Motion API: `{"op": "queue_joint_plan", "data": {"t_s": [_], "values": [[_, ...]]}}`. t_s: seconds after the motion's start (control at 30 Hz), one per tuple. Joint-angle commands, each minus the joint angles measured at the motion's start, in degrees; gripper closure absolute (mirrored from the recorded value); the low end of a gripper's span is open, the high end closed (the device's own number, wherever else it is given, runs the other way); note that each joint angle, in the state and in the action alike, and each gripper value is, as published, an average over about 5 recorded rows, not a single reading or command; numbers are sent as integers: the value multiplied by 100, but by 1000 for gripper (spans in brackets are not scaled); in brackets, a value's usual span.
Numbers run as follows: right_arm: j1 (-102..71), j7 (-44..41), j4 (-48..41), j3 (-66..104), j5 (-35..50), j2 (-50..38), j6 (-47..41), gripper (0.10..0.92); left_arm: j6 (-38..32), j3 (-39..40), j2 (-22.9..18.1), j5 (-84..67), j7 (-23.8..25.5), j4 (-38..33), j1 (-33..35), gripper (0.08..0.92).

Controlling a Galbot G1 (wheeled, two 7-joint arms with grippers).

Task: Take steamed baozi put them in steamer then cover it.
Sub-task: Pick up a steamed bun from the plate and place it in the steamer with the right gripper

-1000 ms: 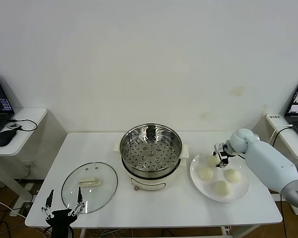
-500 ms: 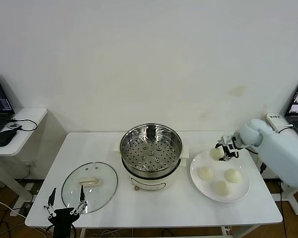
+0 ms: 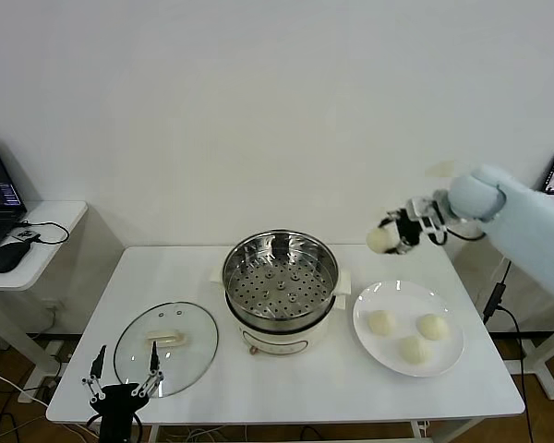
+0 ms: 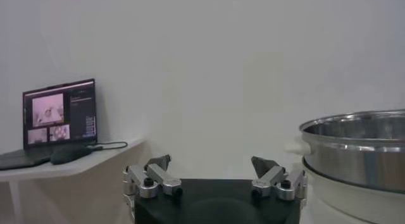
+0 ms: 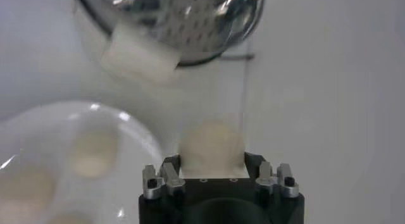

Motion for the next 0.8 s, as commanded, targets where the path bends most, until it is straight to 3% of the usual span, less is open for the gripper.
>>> {"op": "queue_joint_plan", "data": {"t_s": [0.03,0.4,0.8], "values": [[1204,189,-131,-1007,738,1014,51,389,3,-11,18,-6,0,31,-22,177],[841,409,-814,-1451,425,2279,1077,389,2,-124,-14,-30,-13,83,-26,177],[403,714,-1351,-1850,-1262,2736,2556,381,3,-184,-109,-26,-19,87,-26,177]]}}
